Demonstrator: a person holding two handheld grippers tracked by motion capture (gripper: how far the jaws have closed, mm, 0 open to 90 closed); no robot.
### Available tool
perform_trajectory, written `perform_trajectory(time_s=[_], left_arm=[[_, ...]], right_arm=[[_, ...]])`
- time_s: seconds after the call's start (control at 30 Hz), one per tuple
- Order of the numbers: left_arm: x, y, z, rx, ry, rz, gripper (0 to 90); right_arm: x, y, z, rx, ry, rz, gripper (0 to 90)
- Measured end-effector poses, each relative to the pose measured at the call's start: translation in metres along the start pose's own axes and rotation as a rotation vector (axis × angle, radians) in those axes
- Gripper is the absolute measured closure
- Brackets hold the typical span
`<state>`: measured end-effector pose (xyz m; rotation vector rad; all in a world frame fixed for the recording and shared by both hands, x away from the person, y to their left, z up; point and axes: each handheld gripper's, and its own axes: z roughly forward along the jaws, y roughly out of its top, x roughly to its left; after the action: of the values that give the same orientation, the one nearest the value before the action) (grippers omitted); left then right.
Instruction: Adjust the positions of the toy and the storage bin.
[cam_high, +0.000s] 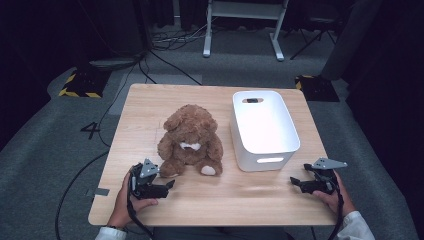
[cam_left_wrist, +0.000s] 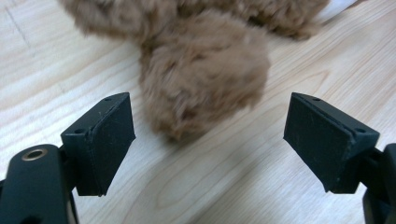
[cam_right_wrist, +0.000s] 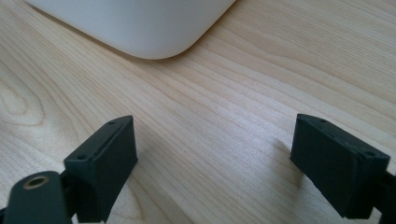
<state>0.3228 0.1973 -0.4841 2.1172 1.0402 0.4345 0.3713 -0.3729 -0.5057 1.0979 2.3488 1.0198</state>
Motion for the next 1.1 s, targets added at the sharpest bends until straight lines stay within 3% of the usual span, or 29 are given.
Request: perform_trajectory(time_s=[0.1,0.27,0.47,0.63,0.77,0.87,1.1], left_arm=[[-0.002,0.004,0.001,-0.006,0.023,0.011,19.3],[0.000,0.006,0.006,-0.005,-0.018,0.014,28.5],[0.004,0.008,0.012,0.004,-0.028,0.003,38.8],[0.005,0.008,0.015,-0.004,-0.070,0.002,45.3],[0.000,0.009,0.018,0.011,-0.078,0.028,49.0],[-0.003,0.012,0.022,0.009,-0.104,0.011,49.6],[-0.023,0.022,0.033,0.014,-0.100,0.035,49.2]], right_arm=[[0.000,0.000,0.000,0.000,0.000,0.000,14.1],[0.000,0.000,0.000,0.000,0.001,-0.001,14.0],[0.000,0.000,0.000,0.000,0.001,-0.001,14.0],[0.000,0.000,0.000,0.000,0.001,-0.002,14.0],[0.000,0.000,0.000,0.000,0.001,-0.002,14.0],[0.000,0.000,0.000,0.000,0.003,-0.001,14.0],[0.000,0.000,0.000,-0.001,0.004,-0.002,14.0]])
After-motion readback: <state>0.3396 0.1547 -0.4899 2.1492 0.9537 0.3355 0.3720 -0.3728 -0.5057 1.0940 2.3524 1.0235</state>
